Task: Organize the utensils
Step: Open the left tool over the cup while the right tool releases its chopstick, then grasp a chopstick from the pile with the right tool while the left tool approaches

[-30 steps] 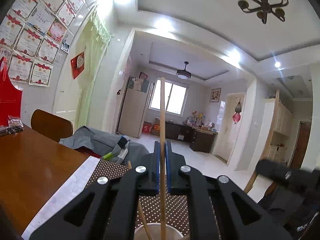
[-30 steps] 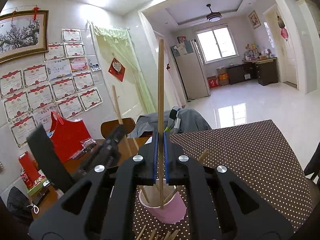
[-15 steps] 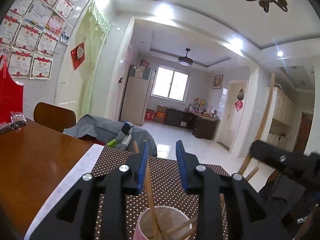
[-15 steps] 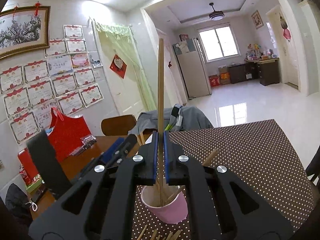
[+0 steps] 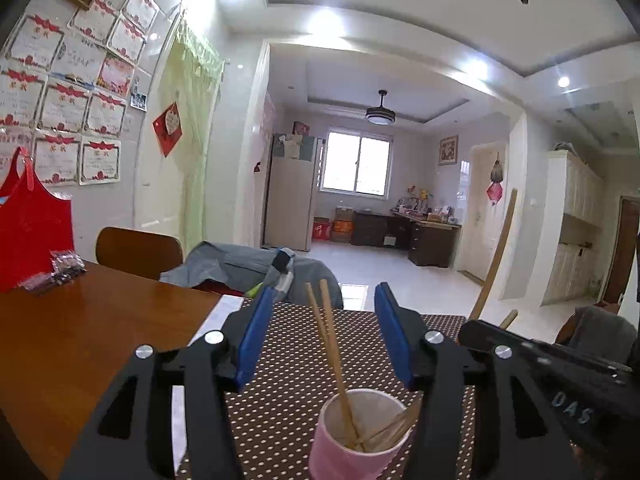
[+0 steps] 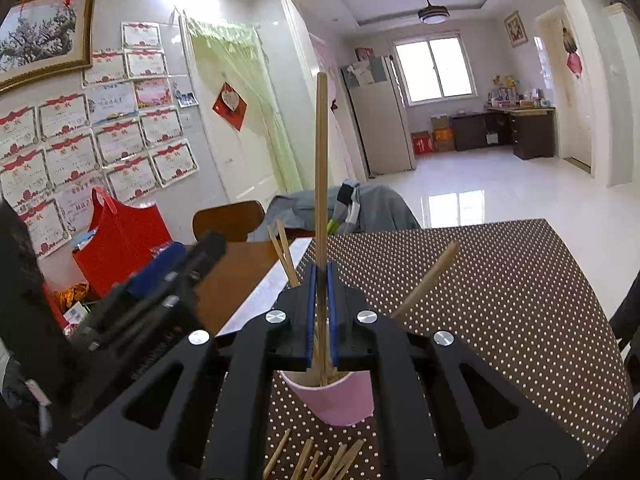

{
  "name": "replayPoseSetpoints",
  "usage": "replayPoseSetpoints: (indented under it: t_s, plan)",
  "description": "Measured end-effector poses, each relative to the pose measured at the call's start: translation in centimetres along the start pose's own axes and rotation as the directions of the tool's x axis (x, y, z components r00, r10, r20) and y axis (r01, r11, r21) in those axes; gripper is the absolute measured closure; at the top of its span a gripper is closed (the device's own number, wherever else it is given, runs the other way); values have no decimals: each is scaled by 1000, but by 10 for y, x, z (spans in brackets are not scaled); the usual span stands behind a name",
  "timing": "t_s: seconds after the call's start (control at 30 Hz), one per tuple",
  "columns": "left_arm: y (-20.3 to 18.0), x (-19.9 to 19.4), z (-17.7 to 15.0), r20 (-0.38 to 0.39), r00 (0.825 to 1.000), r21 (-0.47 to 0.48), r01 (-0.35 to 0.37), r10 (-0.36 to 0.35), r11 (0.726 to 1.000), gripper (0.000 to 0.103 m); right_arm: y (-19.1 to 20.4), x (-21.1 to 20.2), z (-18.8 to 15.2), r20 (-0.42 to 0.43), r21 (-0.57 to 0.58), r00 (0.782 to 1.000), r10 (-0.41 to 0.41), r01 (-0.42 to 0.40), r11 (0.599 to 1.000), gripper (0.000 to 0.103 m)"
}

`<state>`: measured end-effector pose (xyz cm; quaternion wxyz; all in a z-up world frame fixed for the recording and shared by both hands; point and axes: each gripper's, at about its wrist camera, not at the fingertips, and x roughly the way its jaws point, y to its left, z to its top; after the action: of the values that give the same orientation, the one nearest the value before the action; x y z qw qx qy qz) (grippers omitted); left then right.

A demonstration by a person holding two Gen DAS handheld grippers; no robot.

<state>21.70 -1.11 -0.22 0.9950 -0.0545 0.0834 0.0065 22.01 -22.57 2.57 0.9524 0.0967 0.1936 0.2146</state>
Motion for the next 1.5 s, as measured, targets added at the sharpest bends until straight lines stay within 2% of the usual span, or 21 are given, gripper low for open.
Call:
replayPoseSetpoints:
  t_s: [0.33,0.73,0.83,0.97,1.0,1.03,1.07,1.1,1.13,1.27,1.3,1.37,1.43,1.5]
  plan:
    - [5,-24,0,-7,998,43,-55,56,998,44,2,3,-17,-56,-9,998,-32,31,999,96]
    - [9,-57,3,2,995,91,-98,98,991,44,2,-26,-20,-42,5,997,-57,58,998,95]
    - [11,-64,2,-31,995,104,-90,93,991,44,4,-37,-22,-40,1,997,-62,62,998,95]
    - [17,-70,-9,-156,985,122,-55,74,991,44,3,-53,-34,-62,-1,995,-73,73,997,93]
    - [20,-70,-13,-199,977,122,-45,69,992,44,3,-55,-38,-72,-3,994,-78,78,997,91]
    - [22,-69,-18,-236,970,123,-38,66,992,42,3,-57,-43,-83,-4,993,-82,82,997,80]
    - [25,-67,-24,-286,956,124,-27,62,992,41,2,-60,-51,-103,-7,991,-91,91,996,65]
    - [27,-65,-31,-334,941,125,-21,62,992,41,1,-62,-55,-112,-8,989,-96,95,995,57]
    - [31,-61,-41,-394,917,127,-12,62,992,41,0,-64,-61,-120,-11,988,-102,102,995,54]
    - [37,-50,-80,-564,823,132,12,65,991,41,-4,-66,-88,-200,-29,972,-121,117,993,54]
    - [37,-48,-86,-587,807,136,17,66,991,41,-5,-66,-94,-219,-27,968,-122,119,992,54]
    - [35,-43,-104,-644,761,155,34,75,987,41,-8,-62,-106,-265,-24,956,-127,125,992,54]
    - [31,-41,-117,-675,733,178,49,86,983,41,-9,-60,-116,-298,-18,947,-122,123,992,54]
    - [27,-41,-126,-695,714,190,70,84,979,41,-11,-56,-128,-344,-7,932,-110,114,993,54]
